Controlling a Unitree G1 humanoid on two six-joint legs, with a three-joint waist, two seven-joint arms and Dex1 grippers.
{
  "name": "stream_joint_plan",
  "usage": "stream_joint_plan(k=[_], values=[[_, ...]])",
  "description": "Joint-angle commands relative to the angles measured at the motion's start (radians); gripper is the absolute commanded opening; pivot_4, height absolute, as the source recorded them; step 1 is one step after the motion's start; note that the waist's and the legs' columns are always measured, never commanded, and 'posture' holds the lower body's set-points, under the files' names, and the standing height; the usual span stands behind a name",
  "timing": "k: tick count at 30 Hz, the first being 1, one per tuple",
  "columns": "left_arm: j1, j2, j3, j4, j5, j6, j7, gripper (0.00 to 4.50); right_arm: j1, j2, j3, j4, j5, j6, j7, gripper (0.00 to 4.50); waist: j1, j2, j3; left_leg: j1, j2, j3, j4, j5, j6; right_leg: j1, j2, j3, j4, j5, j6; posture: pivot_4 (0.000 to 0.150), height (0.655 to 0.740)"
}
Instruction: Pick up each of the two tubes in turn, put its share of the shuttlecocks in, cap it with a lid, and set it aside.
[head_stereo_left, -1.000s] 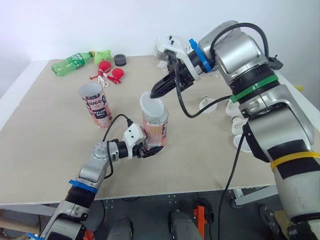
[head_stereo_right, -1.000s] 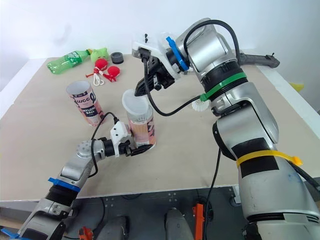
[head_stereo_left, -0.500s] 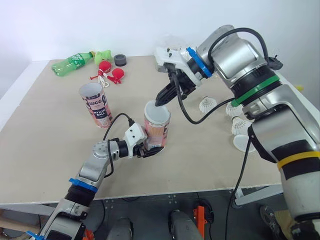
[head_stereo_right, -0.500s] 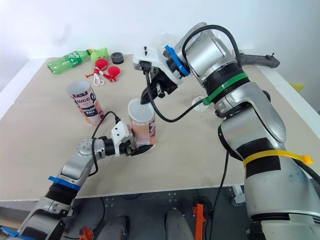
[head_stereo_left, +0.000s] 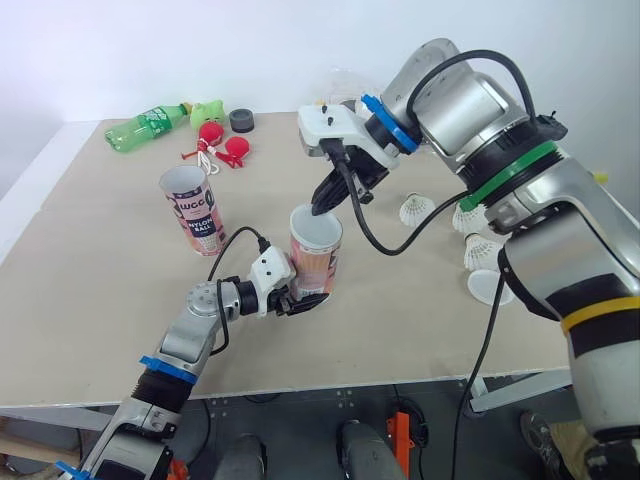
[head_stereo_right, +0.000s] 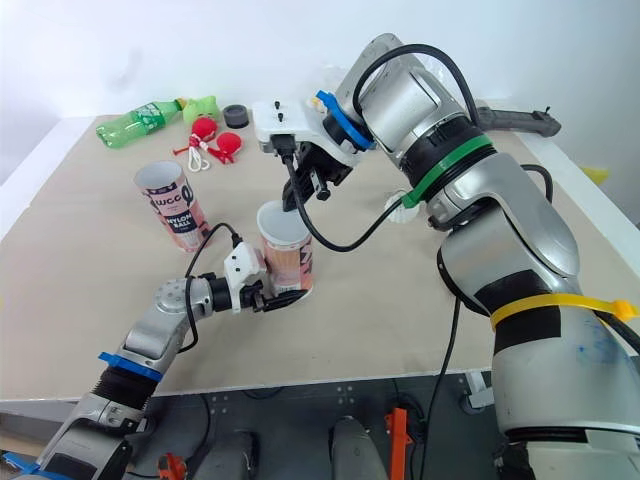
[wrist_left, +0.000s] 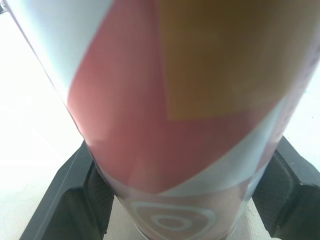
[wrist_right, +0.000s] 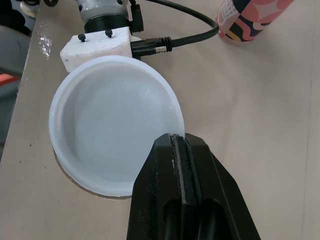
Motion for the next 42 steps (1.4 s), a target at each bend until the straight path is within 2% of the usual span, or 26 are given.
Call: stream_joint_plan(k=[1, 26, 42], values=[[0.032, -0.006, -0.050, 0.060, 0.035, 0.032, -0.006, 3.13, -0.035, -0.001, 0.004, -0.003, 0.004, -0.021, 0.045, 0.07, 0.000, 0.000, 0.000, 0.000, 0.000, 0.000, 0.000, 0.000, 0.000, 0.000, 0.000, 0.000, 0.000, 0.000, 0.000, 0.150, 0.7400], [0.050, -0.018, -0.057, 0.048, 0.036, 0.039, -0.003, 3.13, -0.053, -0.025, 0.059, -0.036, 0.081, 0.003, 0.045, 0.07, 0.001, 0.000, 0.000, 0.000, 0.000, 0.000, 0.000, -0.001, -0.001, 0.000, -0.001, -0.001, 0.000, -0.002, 0.001, 0.150, 0.7400], [0.058, -0.023, -0.060, 0.043, 0.038, 0.043, -0.003, 3.13, -0.073, -0.036, 0.035, -0.078, 0.161, 0.039, 0.045, 0.07, 0.002, 0.000, 0.000, -0.001, 0.000, -0.001, 0.000, -0.002, -0.003, 0.000, -0.001, -0.001, 0.000, -0.005, 0.001, 0.150, 0.7400]])
